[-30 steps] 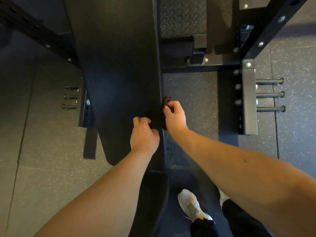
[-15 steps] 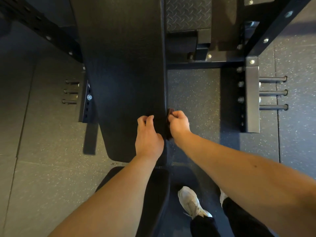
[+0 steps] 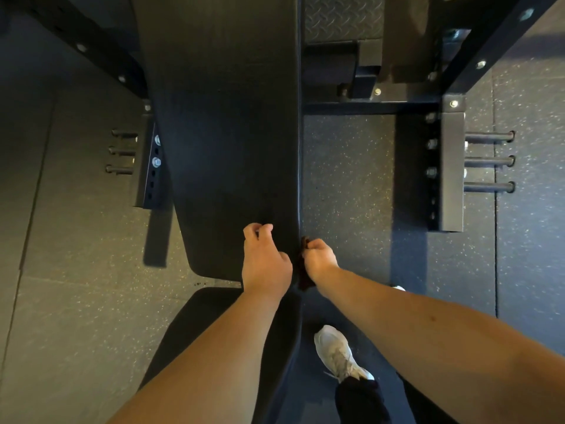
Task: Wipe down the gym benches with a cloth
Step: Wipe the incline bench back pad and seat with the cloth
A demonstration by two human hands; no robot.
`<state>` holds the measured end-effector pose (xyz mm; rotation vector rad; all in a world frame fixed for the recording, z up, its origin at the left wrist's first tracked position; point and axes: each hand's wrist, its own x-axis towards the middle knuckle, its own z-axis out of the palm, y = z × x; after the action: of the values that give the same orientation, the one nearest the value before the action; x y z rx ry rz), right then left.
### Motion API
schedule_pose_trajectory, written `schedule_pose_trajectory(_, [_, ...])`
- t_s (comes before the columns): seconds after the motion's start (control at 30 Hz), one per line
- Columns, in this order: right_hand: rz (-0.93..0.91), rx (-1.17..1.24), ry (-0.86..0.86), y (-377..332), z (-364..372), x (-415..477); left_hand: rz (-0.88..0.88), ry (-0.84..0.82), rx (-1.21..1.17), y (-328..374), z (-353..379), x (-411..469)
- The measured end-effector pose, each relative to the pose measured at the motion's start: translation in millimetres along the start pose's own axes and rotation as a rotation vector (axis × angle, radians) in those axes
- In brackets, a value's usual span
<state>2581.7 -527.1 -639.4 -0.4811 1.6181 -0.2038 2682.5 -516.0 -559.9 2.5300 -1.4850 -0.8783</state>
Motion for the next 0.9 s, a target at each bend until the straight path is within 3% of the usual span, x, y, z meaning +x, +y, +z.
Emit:
schedule_pose_trajectory(0.2, [-0.203,0.246,0.097,-75,-13,-3,-0.032,0.014,-0.057,4,1,7])
schedule_pose_trajectory(0.33, [-0.319,0.197,0.186,-62,-6,-14,-0.002,0.043,-0.081,3,4,9])
schedule_pose_trajectory(0.47, [-0.230,0.033,0.182,-4,11,-16,-0.004,0.044,-0.062,-4,11,5])
schedule_pose_trajectory(0.57, [-0.045,-0.097,0.103,23,13,-14,-0.039,0.024,-0.035,-8,15,0])
schedule_pose_trajectory(0.7, [0.157,0.019,0.019,10,10,-13,-0.044,-0.022,-0.039,-12,11,-5])
schedule_pose_trajectory(0.8, [0.084,0.038,0.134,-29,2,-7,-0.059,-0.052,-0.088,-15,6,-3])
schedule_pose_trajectory(0.9, [-0.116,0.131,0.183,-69,-13,-9,-0.050,-0.045,-0.084,-14,2,1])
